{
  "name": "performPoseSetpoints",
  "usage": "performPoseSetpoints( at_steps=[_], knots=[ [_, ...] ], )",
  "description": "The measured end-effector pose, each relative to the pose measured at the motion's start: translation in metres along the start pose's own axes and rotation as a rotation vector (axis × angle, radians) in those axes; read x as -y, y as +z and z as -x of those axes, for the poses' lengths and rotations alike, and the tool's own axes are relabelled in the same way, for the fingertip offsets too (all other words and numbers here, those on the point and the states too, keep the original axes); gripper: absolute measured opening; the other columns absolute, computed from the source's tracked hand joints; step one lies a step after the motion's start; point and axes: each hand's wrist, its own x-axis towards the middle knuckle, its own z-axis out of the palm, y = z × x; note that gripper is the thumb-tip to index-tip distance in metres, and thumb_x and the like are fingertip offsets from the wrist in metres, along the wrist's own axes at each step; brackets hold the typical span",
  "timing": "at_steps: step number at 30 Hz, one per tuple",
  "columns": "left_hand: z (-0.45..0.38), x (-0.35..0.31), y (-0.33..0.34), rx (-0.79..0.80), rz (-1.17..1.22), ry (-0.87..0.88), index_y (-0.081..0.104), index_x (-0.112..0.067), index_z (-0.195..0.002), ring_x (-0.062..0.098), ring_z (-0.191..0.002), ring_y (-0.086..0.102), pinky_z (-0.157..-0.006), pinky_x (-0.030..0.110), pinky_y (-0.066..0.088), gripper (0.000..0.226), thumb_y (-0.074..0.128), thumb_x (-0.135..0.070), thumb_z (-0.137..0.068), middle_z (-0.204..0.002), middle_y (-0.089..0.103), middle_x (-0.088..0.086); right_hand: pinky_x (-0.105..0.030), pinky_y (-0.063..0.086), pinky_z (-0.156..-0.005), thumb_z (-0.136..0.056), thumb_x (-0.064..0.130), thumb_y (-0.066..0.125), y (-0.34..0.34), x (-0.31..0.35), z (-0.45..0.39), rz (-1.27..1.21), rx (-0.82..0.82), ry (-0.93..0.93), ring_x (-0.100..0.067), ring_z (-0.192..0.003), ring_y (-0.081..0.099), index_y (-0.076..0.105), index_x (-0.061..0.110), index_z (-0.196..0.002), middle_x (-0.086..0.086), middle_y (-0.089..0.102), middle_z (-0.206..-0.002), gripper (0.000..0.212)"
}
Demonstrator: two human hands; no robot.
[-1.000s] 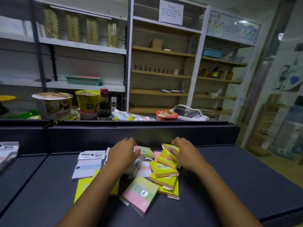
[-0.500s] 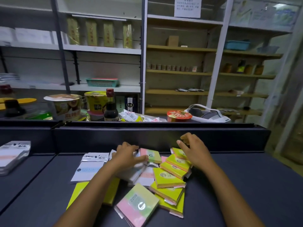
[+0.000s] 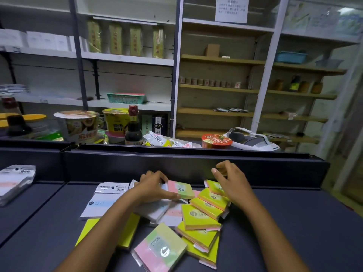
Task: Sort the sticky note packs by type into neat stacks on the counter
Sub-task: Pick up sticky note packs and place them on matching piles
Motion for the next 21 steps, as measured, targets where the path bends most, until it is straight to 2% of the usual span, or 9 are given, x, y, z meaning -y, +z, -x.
performPoseSetpoints(
  at_steps=[2, 6, 9, 12, 15, 18, 21],
  knots=[
    [0.001, -0.001, -0.001, -0.004, 0.029, 0.019, 0.051, -0.032, -0.108, 0.015, -0.112, 0.041, -0.09, 0.028, 0.038, 0.069, 0.085, -0.062, -0.057, -0.114, 0.044, -0.004, -0.036, 0.05, -0.092, -0.099, 0.039, 0.055, -0.001, 0.0, 0.001, -0.01, -0.001, 0.004, -0.016, -0.108, 0.057, 0.058, 0.019, -0.117, 0.0, 0.058, -0.117, 0.028],
    [0.007, -0.005, -0.005, -0.036, 0.116, 0.078, 0.043, -0.029, -0.109, 0.017, -0.109, 0.046, -0.095, 0.036, 0.045, 0.072, 0.091, -0.046, -0.058, -0.114, 0.051, -0.006, -0.035, 0.05, -0.092, -0.099, 0.038, 0.055, -0.003, 0.001, 0.005, -0.033, -0.006, 0.014, -0.015, -0.108, 0.057, 0.057, 0.02, -0.118, 0.001, 0.058, -0.117, 0.026],
    [0.012, -0.007, -0.009, -0.043, 0.321, 0.14, 0.039, -0.028, -0.111, 0.021, -0.101, 0.062, -0.077, 0.032, 0.057, 0.075, 0.094, -0.024, -0.06, -0.112, 0.061, -0.001, -0.031, 0.048, -0.088, -0.099, 0.036, 0.056, -0.007, -0.001, 0.007, -0.054, -0.019, 0.023, -0.013, -0.106, 0.057, 0.057, 0.02, -0.117, 0.002, 0.058, -0.116, 0.024],
    [0.016, -0.009, -0.011, -0.124, 0.498, 0.178, 0.04, -0.031, -0.11, 0.018, -0.087, 0.07, -0.06, 0.024, 0.056, 0.07, 0.089, -0.007, -0.066, -0.109, 0.067, 0.001, -0.026, 0.044, -0.084, -0.099, 0.033, 0.057, -0.011, -0.005, 0.008, -0.074, -0.027, 0.04, -0.012, -0.104, 0.057, 0.057, 0.02, -0.116, 0.002, 0.059, -0.115, 0.022],
    [0.02, -0.009, -0.009, -0.153, 0.672, 0.192, 0.042, -0.032, -0.112, 0.021, -0.084, 0.074, -0.059, 0.032, 0.058, 0.068, 0.082, 0.004, -0.071, -0.107, 0.071, 0.005, -0.025, 0.042, -0.081, -0.099, 0.031, 0.057, -0.012, -0.008, 0.011, -0.077, -0.028, 0.055, -0.012, -0.101, 0.057, 0.058, 0.018, -0.116, 0.001, 0.06, -0.113, 0.022],
    [0.026, -0.012, -0.008, -0.176, 0.822, 0.242, 0.044, -0.036, -0.115, 0.02, -0.09, 0.074, -0.067, 0.028, 0.06, 0.069, 0.081, 0.005, -0.073, -0.107, 0.073, 0.004, -0.027, 0.045, -0.081, -0.098, 0.03, 0.059, -0.013, -0.011, 0.012, -0.063, -0.024, 0.078, -0.012, -0.097, 0.058, 0.059, 0.018, -0.114, 0.0, 0.061, -0.111, 0.02],
    [0.03, -0.019, -0.006, -0.201, 0.944, 0.314, 0.043, -0.036, -0.12, 0.021, -0.098, 0.073, -0.075, 0.026, 0.059, 0.071, 0.08, 0.004, -0.075, -0.11, 0.074, -0.001, -0.034, 0.05, -0.087, -0.096, 0.032, 0.061, -0.012, -0.017, 0.013, -0.001, 0.002, 0.134, -0.017, -0.1, 0.059, 0.059, 0.017, -0.113, -0.002, 0.062, -0.11, 0.023]
  ],
)
